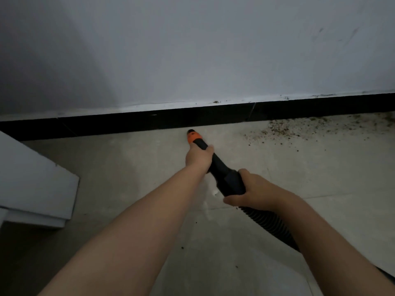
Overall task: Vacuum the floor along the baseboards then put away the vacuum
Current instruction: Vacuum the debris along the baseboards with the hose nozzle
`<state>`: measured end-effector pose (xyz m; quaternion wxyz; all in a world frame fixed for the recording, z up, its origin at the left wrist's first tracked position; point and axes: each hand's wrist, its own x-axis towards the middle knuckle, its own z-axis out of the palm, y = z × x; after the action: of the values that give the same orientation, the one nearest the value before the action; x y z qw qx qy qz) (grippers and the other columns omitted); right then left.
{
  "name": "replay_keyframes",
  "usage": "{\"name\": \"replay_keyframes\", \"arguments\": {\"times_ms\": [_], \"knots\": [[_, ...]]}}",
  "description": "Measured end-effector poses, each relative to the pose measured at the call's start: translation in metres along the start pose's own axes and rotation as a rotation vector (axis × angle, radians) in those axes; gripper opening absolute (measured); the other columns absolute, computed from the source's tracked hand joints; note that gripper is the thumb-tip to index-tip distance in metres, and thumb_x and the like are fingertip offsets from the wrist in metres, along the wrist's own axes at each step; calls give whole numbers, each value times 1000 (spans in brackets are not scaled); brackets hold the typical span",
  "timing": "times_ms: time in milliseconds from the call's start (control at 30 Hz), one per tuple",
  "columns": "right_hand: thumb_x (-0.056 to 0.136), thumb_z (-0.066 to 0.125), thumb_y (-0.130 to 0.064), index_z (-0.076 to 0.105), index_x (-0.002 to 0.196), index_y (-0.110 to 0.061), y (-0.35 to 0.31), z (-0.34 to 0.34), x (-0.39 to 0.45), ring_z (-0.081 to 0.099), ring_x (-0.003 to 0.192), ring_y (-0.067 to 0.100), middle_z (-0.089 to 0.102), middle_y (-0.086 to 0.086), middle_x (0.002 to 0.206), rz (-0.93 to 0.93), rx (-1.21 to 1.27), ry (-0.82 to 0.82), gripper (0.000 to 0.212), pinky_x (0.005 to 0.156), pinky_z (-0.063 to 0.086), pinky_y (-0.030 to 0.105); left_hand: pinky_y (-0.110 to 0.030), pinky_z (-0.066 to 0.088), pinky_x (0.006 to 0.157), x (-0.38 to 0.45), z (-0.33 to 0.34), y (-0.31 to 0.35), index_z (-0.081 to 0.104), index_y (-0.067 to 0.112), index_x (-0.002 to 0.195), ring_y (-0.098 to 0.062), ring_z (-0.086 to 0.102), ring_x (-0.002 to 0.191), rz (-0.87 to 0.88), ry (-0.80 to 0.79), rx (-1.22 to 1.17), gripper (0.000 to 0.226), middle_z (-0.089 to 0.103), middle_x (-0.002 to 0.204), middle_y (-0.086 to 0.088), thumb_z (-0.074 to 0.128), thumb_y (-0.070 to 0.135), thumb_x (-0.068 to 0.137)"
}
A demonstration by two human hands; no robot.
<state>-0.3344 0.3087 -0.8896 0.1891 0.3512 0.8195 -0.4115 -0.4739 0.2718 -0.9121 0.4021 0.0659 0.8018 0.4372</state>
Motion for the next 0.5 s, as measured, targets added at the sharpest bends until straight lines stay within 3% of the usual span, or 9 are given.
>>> {"name": "replay_keyframes", "arguments": {"times_ms": [167, 267, 367, 500], "knots": [[75, 74, -40, 41, 104, -20, 10, -38, -27, 54, 81, 9, 52, -5, 93, 142, -168, -101, 48, 67, 47, 24, -41, 47, 95, -18, 35, 13, 39, 7, 134, -32, 51, 114, -105, -124, 3, 46, 49, 128, -16, 46, 31, 96], [73, 76, -35, 45, 105, -20, 18, -48, -37, 59, 89, 15, 58, 0, 99, 163, -128, -124, 47, 78, 51, 30, -40, 47, 94, -33, 53, 19, 29, 8, 137, -31, 52, 111, -144, -96, 17, 48, 50, 125, -17, 43, 28, 96], [73, 76, -28, 47, 103, -20, 24, -51, -44, 60, 88, 16, 60, 1, 99, 160, -53, -121, 41, 76, 51, 29, -41, 47, 95, -42, 64, 20, 13, 11, 142, -32, 53, 109, -166, -40, -11, 56, 50, 124, -18, 42, 26, 96], [74, 74, -25, 47, 104, -20, 31, -44, -50, 59, 81, 13, 58, -3, 93, 159, -6, -125, 41, 69, 51, 26, -44, 45, 97, -47, 72, 10, 6, 15, 145, -34, 53, 110, -182, 21, -37, 62, 48, 126, -20, 42, 25, 96]]}}
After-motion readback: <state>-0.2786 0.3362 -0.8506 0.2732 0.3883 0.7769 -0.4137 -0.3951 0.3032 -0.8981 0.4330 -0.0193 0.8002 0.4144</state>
